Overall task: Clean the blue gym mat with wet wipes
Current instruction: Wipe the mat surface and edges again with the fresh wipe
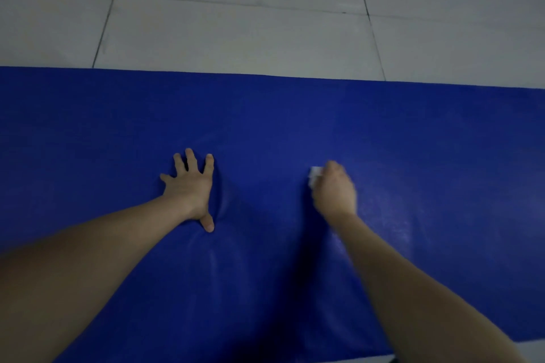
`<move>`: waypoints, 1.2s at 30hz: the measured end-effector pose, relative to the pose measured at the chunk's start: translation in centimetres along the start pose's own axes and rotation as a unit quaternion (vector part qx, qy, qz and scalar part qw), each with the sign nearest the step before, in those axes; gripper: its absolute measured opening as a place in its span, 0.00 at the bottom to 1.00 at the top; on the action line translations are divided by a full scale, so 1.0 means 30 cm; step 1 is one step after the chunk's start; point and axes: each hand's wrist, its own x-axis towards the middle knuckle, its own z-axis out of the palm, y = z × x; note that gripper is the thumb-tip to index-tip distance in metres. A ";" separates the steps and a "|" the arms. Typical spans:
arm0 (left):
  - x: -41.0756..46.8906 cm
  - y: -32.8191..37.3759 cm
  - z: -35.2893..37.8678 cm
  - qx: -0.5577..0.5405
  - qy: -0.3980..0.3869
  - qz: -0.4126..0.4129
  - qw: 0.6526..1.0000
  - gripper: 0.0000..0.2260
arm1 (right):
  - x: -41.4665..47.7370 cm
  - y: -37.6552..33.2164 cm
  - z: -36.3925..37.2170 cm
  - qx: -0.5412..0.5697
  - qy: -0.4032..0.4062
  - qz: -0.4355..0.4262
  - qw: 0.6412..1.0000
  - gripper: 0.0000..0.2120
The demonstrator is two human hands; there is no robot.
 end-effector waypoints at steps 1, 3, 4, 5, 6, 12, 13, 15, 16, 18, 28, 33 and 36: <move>-0.002 -0.001 0.000 -0.004 0.000 0.001 1.000 0.76 | 0.013 0.074 -0.038 -0.003 0.017 0.042 0.999 0.12; -0.002 -0.003 -0.001 -0.010 0.002 0.008 1.000 0.76 | 0.031 0.183 -0.096 -0.033 0.044 0.087 0.995 0.13; -0.002 -0.004 0.000 -0.012 0.002 0.010 1.000 0.76 | 0.035 0.207 -0.108 -0.042 0.052 0.096 0.993 0.14; -0.003 -0.005 0.000 -0.012 0.002 0.011 1.000 0.76 | 0.037 0.210 -0.110 -0.036 0.057 0.105 0.992 0.15; -0.005 -0.006 0.000 -0.014 0.002 0.010 1.000 0.76 | 0.036 0.196 -0.102 -0.018 0.061 0.113 0.992 0.15; -0.001 0.000 -0.002 -0.007 0.000 0.006 1.000 0.76 | -0.043 -0.107 0.032 -0.003 0.056 0.005 0.998 0.09; 0.000 0.002 -0.001 -0.005 -0.002 0.005 1.000 0.76 | -0.061 -0.174 0.058 -0.012 0.044 -0.015 0.999 0.08; 0.002 0.004 0.000 0.003 -0.005 0.002 1.000 0.76 | -0.100 -0.295 0.111 -0.025 0.033 -0.076 0.996 0.06; 0.004 0.006 0.000 0.006 -0.006 0.001 1.000 0.76 | -0.121 -0.342 0.132 -0.038 0.030 -0.113 0.992 0.06; 0.008 0.007 0.001 0.012 -0.006 -0.003 1.000 0.76 | -0.135 -0.387 0.149 -0.054 0.037 -0.175 0.982 0.07; 0.014 -0.003 0.006 0.005 -0.002 0.006 1.000 0.77 | 0.131 0.074 -0.029 -0.098 0.082 0.030 0.991 0.11; 0.013 -0.004 0.008 0.002 -0.002 0.006 1.000 0.77 | 0.158 0.116 -0.048 -0.103 0.086 0.101 0.986 0.09; 0.010 0.000 0.000 0.002 -0.006 0.007 1.000 0.76 | 0.129 0.009 -0.003 -0.084 0.073 0.085 0.990 0.09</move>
